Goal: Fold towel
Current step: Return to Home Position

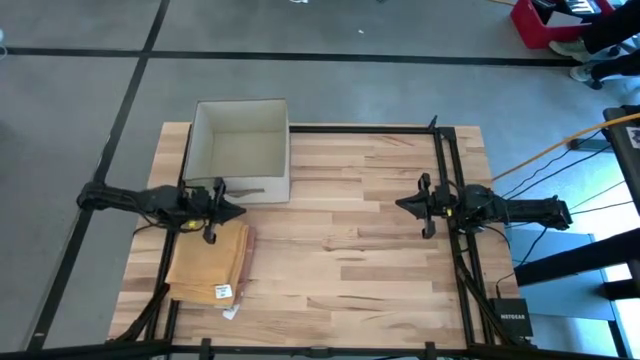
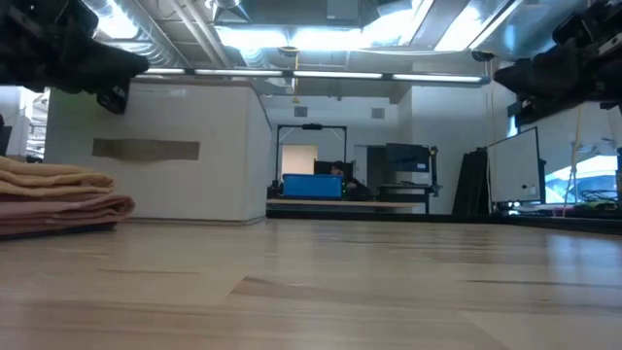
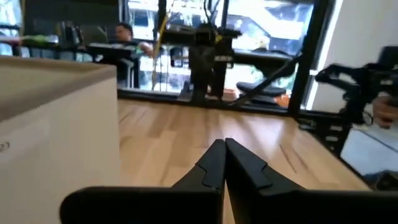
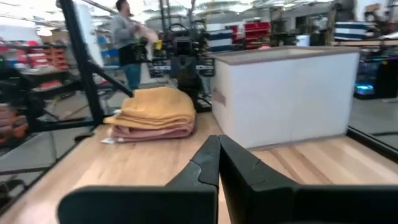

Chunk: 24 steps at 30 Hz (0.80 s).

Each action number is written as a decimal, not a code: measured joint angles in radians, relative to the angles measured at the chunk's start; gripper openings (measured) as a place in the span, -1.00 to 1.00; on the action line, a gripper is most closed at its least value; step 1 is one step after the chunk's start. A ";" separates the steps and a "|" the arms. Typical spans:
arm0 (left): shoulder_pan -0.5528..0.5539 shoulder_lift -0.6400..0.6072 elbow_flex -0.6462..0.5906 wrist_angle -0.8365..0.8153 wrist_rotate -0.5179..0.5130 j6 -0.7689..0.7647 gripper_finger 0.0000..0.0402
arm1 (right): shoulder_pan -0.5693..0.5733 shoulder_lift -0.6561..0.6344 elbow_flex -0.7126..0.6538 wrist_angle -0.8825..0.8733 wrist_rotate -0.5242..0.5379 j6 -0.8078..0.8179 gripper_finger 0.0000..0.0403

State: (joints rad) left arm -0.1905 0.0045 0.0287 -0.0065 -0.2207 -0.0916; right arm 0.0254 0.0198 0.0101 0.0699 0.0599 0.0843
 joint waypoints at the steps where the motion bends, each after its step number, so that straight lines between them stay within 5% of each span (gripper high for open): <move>1: 0.010 0.002 -0.015 0.039 0.018 -0.005 -1.00 | 0.000 0.000 0.000 -0.004 0.018 -0.001 -0.94; 6: 0.050 0.000 -0.019 0.052 0.081 0.000 -1.00 | 0.000 -0.012 0.000 0.000 -0.005 -0.004 -0.94; 24: 0.072 0.001 -0.019 0.042 0.064 -0.012 -0.99 | 0.000 -0.001 0.001 -0.054 -0.028 -0.003 -0.94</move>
State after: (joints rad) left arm -0.1184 0.0055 0.0093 0.0357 -0.1566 -0.1035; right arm 0.0254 0.0192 0.0109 0.0154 0.0319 0.0811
